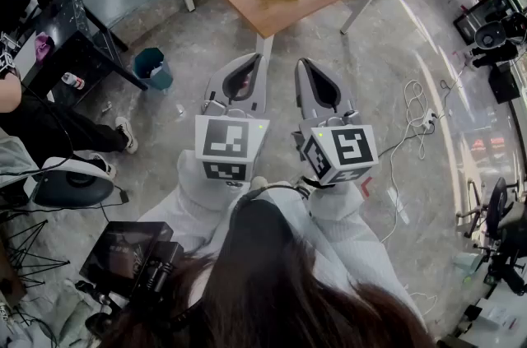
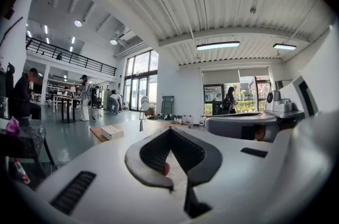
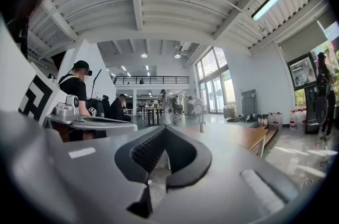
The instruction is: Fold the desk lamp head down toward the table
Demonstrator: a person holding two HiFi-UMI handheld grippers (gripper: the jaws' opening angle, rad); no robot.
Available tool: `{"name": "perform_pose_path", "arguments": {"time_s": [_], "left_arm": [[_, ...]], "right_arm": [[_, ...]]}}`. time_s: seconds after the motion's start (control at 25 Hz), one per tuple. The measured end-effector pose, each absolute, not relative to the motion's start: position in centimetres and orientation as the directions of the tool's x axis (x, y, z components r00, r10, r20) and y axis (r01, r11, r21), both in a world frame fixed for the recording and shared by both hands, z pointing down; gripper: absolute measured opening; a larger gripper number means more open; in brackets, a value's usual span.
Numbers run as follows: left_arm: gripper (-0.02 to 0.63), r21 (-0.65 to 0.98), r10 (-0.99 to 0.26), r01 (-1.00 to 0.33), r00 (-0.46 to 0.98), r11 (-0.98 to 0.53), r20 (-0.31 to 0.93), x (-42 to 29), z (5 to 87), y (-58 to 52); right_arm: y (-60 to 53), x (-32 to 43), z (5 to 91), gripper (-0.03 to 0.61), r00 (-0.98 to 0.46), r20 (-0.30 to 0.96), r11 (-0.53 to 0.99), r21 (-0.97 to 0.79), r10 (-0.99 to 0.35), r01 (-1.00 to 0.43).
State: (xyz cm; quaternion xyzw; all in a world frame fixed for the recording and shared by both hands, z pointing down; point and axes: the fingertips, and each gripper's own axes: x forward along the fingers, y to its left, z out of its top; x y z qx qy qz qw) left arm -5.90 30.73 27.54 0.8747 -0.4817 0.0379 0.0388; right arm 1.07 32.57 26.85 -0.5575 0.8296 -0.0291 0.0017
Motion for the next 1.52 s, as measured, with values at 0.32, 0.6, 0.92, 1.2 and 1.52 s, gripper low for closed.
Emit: {"name": "perform_pose_path", "arguments": {"time_s": [0.32,0.6,0.92,1.2,1.52], "left_arm": [[0.002,0.029,-0.841,-0.847,0.531,-0.531,0.106,-5.1,27.7,30.4],[0.002,0.029,-0.845,-0.852,0.522,-0.522,0.113,-4.5,28.1,29.9],[0.002,0.048,-0.848,-0.862,0.505,-0.504,0.163,-4.8,30.7,26.8],[0.002,0.039,-0.833,-0.852,0.520,-0.523,0.190,-5.2,32.8,16.4],[0.002,0.051,-0.768,-0.796,0.597,-0.603,0.234,-5.4,33.1,0.6]], "right_arm": [[32.4,1.9,27.1,0.000,-0.379,0.032,0.378,-0.050,-0.925,-0.925],[31.8,2.7,27.3,0.002,-0.384,0.029,0.382,-0.063,-0.923,-0.922],[29.5,3.3,28.7,0.002,-0.409,0.049,0.403,-0.103,-0.911,-0.909],[19.9,3.8,30.4,0.002,-0.425,0.067,0.414,-0.129,-0.903,-0.901],[4.4,6.0,30.6,0.002,-0.363,0.073,0.343,-0.200,-0.929,-0.918]]}}
